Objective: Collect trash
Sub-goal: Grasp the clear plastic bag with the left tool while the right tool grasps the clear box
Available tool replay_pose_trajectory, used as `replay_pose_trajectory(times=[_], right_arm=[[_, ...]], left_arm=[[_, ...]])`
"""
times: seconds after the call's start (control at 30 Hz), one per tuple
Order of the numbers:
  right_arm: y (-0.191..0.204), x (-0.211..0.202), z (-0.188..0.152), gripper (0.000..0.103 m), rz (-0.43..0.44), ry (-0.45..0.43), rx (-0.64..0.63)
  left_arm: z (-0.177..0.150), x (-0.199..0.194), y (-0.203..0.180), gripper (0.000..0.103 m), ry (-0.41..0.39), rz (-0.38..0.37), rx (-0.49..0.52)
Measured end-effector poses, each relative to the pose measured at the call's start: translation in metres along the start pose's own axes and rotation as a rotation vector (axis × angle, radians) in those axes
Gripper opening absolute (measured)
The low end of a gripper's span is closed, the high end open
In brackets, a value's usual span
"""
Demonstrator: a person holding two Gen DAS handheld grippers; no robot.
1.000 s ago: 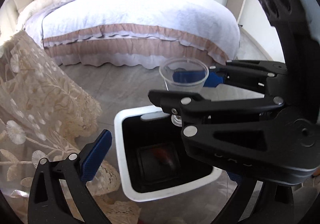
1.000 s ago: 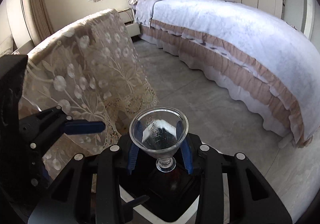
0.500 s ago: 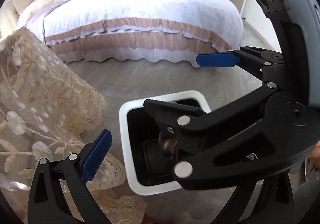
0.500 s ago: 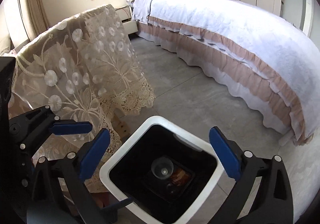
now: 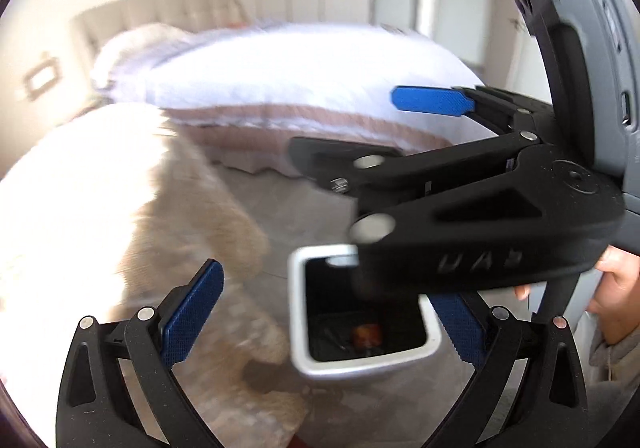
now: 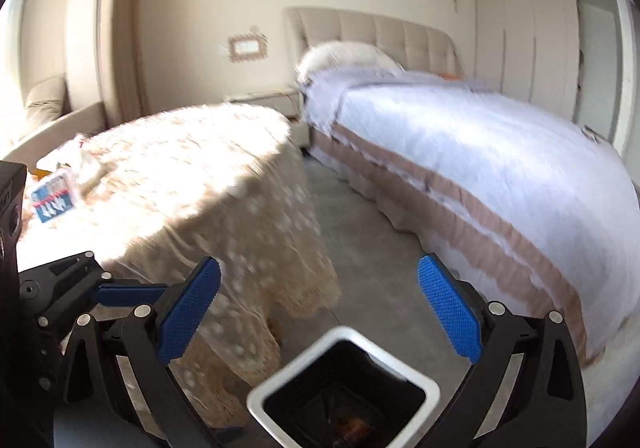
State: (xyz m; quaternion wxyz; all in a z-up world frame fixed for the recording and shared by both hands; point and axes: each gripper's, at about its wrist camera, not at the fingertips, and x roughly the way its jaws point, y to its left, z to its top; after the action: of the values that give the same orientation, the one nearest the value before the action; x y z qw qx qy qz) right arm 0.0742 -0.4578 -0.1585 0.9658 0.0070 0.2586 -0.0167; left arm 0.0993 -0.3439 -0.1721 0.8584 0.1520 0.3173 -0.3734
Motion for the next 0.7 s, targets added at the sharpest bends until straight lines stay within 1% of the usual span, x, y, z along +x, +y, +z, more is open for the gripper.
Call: replay_pose_trajectory(times=[0.1,0.2,0.33,0.47,0.5,0.57,0.6,0.7], right_arm=[[0.027,-0.011,0.017,0.099,0.054,-0.066,-0.053],[0.056,-0.015,0.032,0.099,0.122,-0.112,-0.081],[0.097,-0.016,0.046,0.099,0.226,-0.145,-0.104],[0.139,-0.019,0.054,0.099,0.321,-0.15,-0.139],[0.149,-0.019,0.056,0.099,0.344,-0.147,-0.148],[0.166,-0.019,0.059,0.099,0.381,-0.142,-0.17],[0.174,-0.02,0.059,0.099,0.395,-0.142,-0.181],[0.197,-0.021,0.058,0.099,0.425,-0.134,-0.216]], left_arm=[[-0.007,-0.04,0.025,0.098,-0.043,0.105,-0.078],[-0.02,-0.081,0.052,0.098,-0.095,0.266,-0.148],[-0.044,-0.13,0.086,0.098,-0.149,0.515,-0.238],[-0.074,-0.168,0.112,0.098,-0.17,0.723,-0.35],[-0.081,-0.177,0.122,0.098,-0.17,0.763,-0.377],[-0.096,-0.19,0.14,0.098,-0.164,0.813,-0.428],[-0.103,-0.196,0.155,0.098,-0.158,0.841,-0.449],[-0.115,-0.217,0.177,0.098,-0.159,0.916,-0.495]])
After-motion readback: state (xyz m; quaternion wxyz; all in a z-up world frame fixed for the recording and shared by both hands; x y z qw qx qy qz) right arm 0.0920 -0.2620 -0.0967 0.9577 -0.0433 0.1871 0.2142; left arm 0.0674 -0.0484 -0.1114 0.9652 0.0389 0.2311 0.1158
